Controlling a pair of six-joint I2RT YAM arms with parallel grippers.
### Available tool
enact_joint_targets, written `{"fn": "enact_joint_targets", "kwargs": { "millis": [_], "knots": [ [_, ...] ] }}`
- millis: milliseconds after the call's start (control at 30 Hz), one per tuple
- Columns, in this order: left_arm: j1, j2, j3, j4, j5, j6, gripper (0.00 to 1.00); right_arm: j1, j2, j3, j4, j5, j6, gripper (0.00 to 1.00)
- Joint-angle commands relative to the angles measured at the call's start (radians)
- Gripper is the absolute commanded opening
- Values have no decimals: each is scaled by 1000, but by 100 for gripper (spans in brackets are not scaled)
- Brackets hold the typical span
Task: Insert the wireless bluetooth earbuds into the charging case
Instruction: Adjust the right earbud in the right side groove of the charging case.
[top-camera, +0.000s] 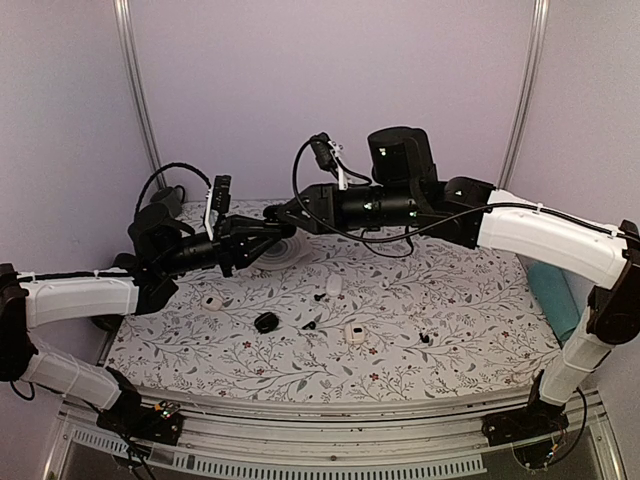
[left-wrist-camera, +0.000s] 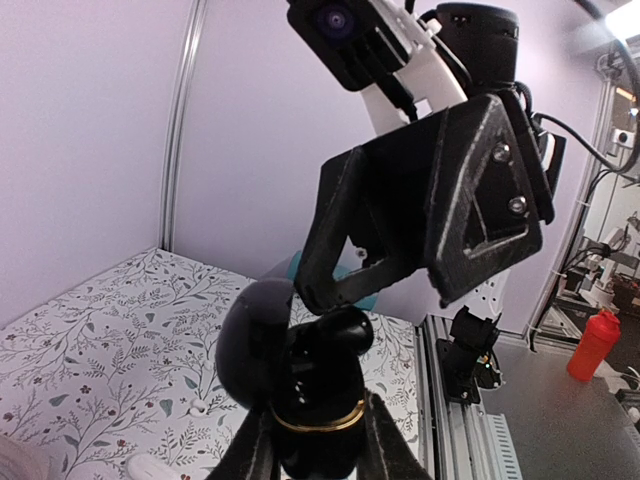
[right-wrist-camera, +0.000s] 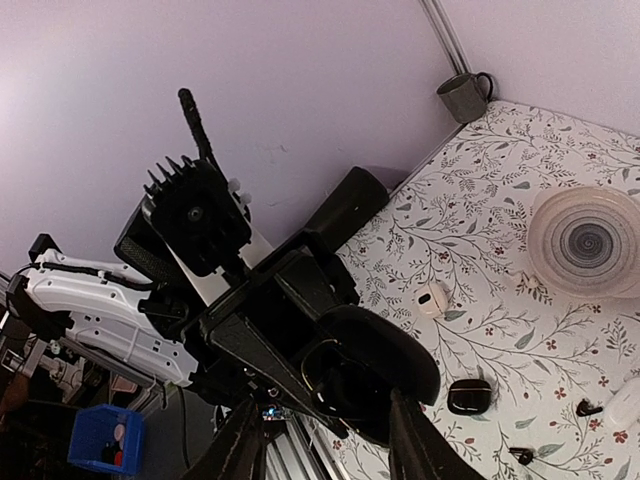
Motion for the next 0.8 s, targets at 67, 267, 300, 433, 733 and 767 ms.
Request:
{"fn": "enact_joint_targets", "kwargs": {
  "millis": [67, 267, 300, 433, 733, 767],
  "knots": [
    [-3, 2, -8, 6, 7, 16, 0, 8, 26, 43, -34, 36, -11, 43],
    [-7, 0, -12, 6, 4, 19, 0, 7, 33, 55, -44, 45, -17, 43],
    [-6, 0, -14, 6, 3, 20, 0, 7, 33, 55, -45, 47, -17, 43],
    [-8, -3, -19, 5, 1, 22, 0, 7, 34, 55, -48, 56, -16, 43],
    [-8, -22, -30, -11, -16, 36, 0, 7, 38, 64, -50, 62, -16, 44],
    [-8, -24, -31, -11, -18, 38, 0, 8, 40, 65, -50, 62, -16, 44]
  ]
}}
